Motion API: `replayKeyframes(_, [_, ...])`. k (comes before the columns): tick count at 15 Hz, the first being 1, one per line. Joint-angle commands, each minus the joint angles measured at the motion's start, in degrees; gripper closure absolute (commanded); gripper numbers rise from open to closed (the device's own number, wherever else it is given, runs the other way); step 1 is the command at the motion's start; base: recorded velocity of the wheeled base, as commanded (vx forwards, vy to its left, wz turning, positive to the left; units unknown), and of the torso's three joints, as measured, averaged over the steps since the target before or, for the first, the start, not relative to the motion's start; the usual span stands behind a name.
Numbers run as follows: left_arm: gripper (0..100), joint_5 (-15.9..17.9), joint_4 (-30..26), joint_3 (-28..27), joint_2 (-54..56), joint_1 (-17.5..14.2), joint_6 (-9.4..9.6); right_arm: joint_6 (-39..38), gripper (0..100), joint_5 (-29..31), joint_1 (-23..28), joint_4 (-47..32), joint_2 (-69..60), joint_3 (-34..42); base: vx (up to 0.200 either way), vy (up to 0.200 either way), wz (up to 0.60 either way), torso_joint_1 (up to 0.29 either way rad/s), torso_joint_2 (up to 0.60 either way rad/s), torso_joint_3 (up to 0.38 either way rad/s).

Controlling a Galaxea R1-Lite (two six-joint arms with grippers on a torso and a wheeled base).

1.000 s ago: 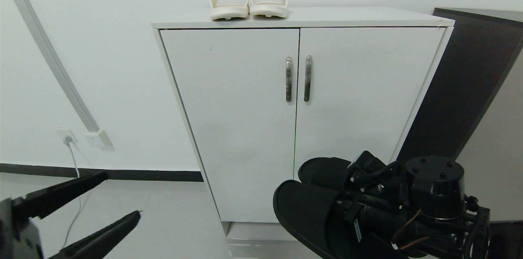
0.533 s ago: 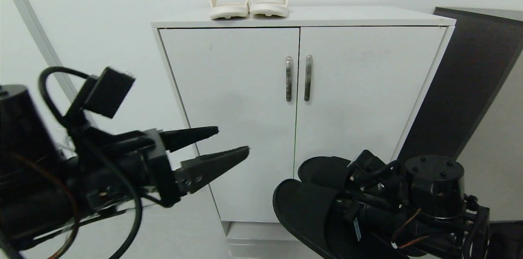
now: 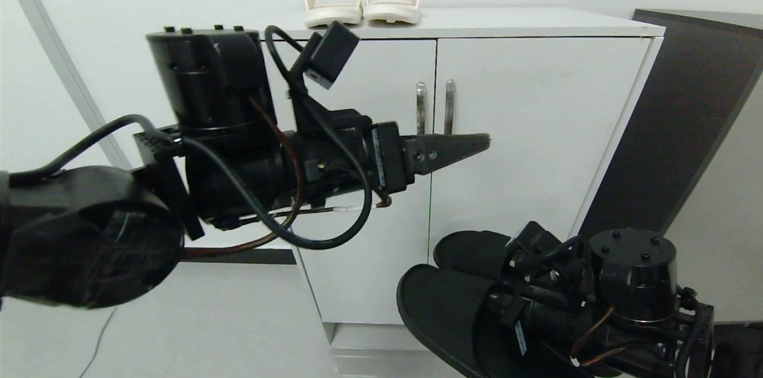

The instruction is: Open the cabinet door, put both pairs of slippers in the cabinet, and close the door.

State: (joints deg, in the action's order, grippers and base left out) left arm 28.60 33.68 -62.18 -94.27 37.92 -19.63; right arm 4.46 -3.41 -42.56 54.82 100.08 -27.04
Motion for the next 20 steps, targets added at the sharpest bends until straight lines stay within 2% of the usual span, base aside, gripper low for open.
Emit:
replayKeyframes(1, [0,2.4,-1.3,-6.7,-5.3,0.7,-2.08,0.0,100,0.0,0.0,0.0,0.1,0.1,0.000,0.000,0.00,0.000,0.00,0.000])
replayKeyframes(3, [0,2.3,-1.6,-10.7,-7.9,0.6,-4.72,0.0,100,0.0,0.0,0.0,0.1,0.1,0.000,0.000,0.00,0.000,0.00,0.000])
replayKeyframes(5, [0,0.9,-3.5,-13.9,-9.9,0.4,-4.89,0.0,100,0.1,0.0,0.0,-0.1,0.1,0.000,0.000,0.00,0.000,0.00,0.000])
replayKeyframes(8, [0,-5.4,-7.3,-17.8,-11.3,0.5,-4.54,0.0,100,0.2,0.0,0.0,0.0,-0.1,0.000,0.000,0.00,0.000,0.00,0.000])
replayKeyframes(10, [0,-7.6,-8.9,-20.1,-12.4,0.4,-4.37,0.1,100,0.2,0.0,0.0,0.0,0.0,0.000,0.000,0.00,0.000,0.00,0.000])
replayKeyframes(12, [0,-10.1,-10.7,-22.4,-13.9,0.1,-3.66,0.1,100,0.2,-0.1,0.0,0.0,0.0,0.000,0.000,0.00,0.000,0.00,0.000])
replayKeyframes(14, [0,-13.0,-10.8,-24.1,-15.9,-0.6,-1.99,0.1,100,0.2,-0.1,0.0,0.0,0.1,0.000,0.000,0.00,0.000,0.00,0.000])
replayKeyframes(16, [0,-13.4,-10.9,-24.7,-16.6,-1.1,-1.64,0.1,100,0.2,-0.1,0.0,0.0,0.1,0.000,0.000,0.00,0.000,0.00,0.000])
replayKeyframes(20, [0,-14.2,-12.6,-30.2,-20.3,-2.1,-1.47,0.1,100,0.2,-0.1,0.0,0.0,0.1,0.000,0.000,0.00,0.000,0.00,0.000])
